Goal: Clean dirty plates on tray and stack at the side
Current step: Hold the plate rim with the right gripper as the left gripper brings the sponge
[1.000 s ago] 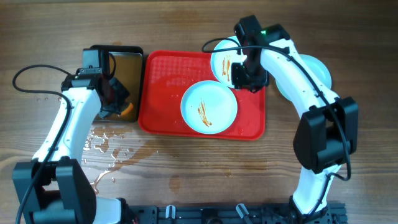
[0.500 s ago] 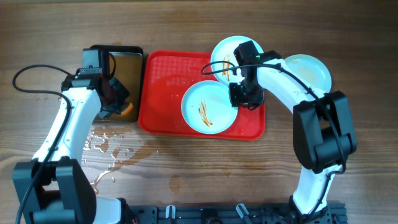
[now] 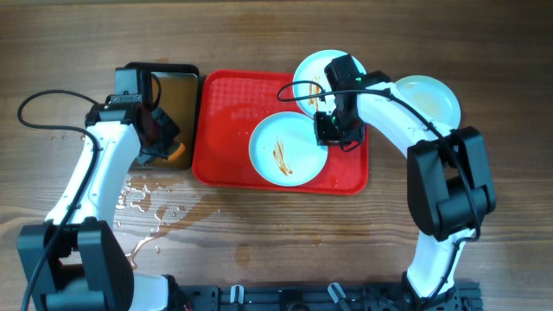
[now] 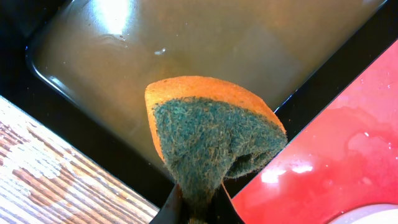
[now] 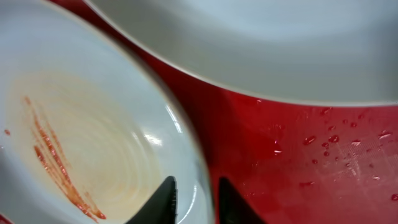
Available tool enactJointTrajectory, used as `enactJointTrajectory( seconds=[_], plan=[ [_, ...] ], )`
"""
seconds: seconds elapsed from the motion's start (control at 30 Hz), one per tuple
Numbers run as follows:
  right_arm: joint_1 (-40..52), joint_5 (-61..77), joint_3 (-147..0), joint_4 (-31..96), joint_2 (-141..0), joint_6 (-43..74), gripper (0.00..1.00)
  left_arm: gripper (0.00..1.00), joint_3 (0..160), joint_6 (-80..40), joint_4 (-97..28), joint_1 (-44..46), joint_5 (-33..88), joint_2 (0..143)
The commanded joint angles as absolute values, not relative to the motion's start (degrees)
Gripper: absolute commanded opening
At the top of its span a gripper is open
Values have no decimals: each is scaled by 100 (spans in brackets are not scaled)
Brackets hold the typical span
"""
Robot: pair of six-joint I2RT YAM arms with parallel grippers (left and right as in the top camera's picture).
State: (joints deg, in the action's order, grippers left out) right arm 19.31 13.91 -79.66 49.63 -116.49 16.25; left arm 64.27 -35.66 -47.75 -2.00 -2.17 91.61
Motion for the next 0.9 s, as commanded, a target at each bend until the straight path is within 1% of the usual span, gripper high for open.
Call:
enactJointTrajectory(
  seconds=[0.0, 0.07, 0.13, 0.3, 0.43, 0.57, 0.87],
  plan=[
    [1979, 1481, -7548, 4744, -11690, 1966, 17, 4, 6407, -3516, -4781, -226, -189, 9194],
    [2014, 1839, -7301, 4388, -11690, 2178, 12, 4, 6407, -3516, -4777, -224, -189, 9194],
    [2088, 2335, -7081, 3863, -11692, 2460, 4, 4, 6407, -3514, -4775, -224, -141, 9194],
    [2390, 2102, -6853, 2882, -11692, 3234, 4, 4, 6407, -3461, -4766, -169, 320, 9194],
    [2600, 2088, -6853, 2440, -11692, 3347, 4, 4, 6407, -2982, -4637, 75, 854, 9194],
    [2672, 1446, -6853, 2425, -11692, 3369, 4, 4, 6405, -2980, -4477, 502, 956, 9194],
    [2641, 1374, -6855, 2180, -11692, 3487, 4, 4, 6407, -3236, -3924, 1345, 954, 9194]
  ],
)
